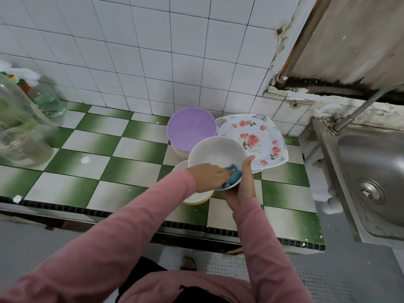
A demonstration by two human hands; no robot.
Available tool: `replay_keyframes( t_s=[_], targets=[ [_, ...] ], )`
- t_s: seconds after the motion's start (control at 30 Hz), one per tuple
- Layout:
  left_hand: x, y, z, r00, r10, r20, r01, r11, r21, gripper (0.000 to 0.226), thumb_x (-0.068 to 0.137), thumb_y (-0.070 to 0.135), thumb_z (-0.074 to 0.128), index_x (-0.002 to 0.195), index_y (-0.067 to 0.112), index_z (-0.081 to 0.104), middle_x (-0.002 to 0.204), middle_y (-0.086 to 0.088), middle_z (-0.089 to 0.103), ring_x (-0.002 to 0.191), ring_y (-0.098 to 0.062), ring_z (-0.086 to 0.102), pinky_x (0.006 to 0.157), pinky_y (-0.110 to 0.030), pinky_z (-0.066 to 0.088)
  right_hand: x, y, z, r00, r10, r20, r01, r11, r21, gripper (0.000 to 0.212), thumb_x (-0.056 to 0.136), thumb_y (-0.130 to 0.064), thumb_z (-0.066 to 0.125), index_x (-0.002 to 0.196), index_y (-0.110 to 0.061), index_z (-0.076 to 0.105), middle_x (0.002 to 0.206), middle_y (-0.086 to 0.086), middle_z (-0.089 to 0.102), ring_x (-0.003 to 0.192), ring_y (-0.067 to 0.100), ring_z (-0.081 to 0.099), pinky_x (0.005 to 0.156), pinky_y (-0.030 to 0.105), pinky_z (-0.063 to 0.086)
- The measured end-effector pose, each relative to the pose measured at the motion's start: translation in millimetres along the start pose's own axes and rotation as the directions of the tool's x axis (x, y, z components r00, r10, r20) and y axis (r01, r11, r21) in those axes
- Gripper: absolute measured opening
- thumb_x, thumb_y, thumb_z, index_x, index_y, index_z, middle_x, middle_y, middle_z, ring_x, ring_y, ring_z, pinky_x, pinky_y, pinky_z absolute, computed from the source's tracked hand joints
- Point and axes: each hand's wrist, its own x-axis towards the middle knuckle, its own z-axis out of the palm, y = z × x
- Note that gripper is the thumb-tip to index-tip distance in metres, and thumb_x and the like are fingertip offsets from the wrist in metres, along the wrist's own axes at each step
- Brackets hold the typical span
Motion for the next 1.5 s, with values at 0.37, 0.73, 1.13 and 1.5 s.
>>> replay_keyframes(
  t_s=[0.37, 0.73, 1.13, 1.5],
  targets=[
    [6.0, -24.2, 19.4, 0.972, -0.176, -0.157, 0.232, 0.837, 0.496, 0.060, 0.103, 0.040, 0.012, 0.157, 0.013, 0.008, 0.165, -0.001, 0.007, 0.152, -0.019, 0.004, 0.124, -0.038, 0.003, 0.1, 5.5, 1.7, 0.997, -0.079, -0.014, 0.076, 0.991, -0.114, 0.100, 0.068, -0.083, 0.061, 0.147, -0.024, 0.043, 0.132, 0.017, 0.064, 0.116, 0.037, 0.065, 0.085, 0.053, 0.057],
    [15.2, -27.2, 13.9, 0.985, 0.082, -0.155, -0.003, 0.892, 0.451, 0.063, 0.105, 0.030, 0.021, 0.154, 0.009, -0.013, 0.161, -0.010, -0.024, 0.147, -0.031, -0.024, 0.121, -0.049, -0.009, 1.5, 5.0, 13.2, 0.996, 0.013, 0.088, -0.015, 1.000, 0.017, 0.081, 0.083, -0.080, 0.037, 0.139, -0.024, 0.054, 0.130, 0.012, 0.066, 0.123, 0.034, 0.060, 0.103, 0.060, 0.045],
    [8.1, -40.6, 15.6, 0.989, 0.135, -0.060, -0.103, 0.921, 0.375, 0.058, 0.094, 0.047, 0.056, 0.147, 0.041, 0.034, 0.143, 0.007, 0.051, 0.127, -0.022, 0.051, 0.102, -0.036, 0.043, 3.9, -6.9, -1.5, 0.998, -0.013, 0.068, 0.015, 0.999, -0.030, 0.069, 0.094, -0.072, 0.029, 0.119, -0.019, 0.066, 0.105, 0.013, 0.075, 0.093, 0.030, 0.073, 0.077, 0.044, 0.060],
    [-0.7, -37.6, 2.1, 0.883, 0.044, -0.468, -0.294, 0.828, -0.477, 0.026, 0.085, 0.027, 0.075, 0.109, 0.021, 0.066, 0.090, 0.006, 0.066, 0.081, -0.012, 0.063, 0.070, -0.023, 0.051, 6.8, -27.2, -14.6, 0.993, 0.117, -0.035, -0.115, 0.992, 0.042, 0.078, 0.087, -0.078, 0.042, 0.131, -0.016, 0.058, 0.115, 0.016, 0.061, 0.101, 0.032, 0.060, 0.078, 0.042, 0.054]
  ],
)
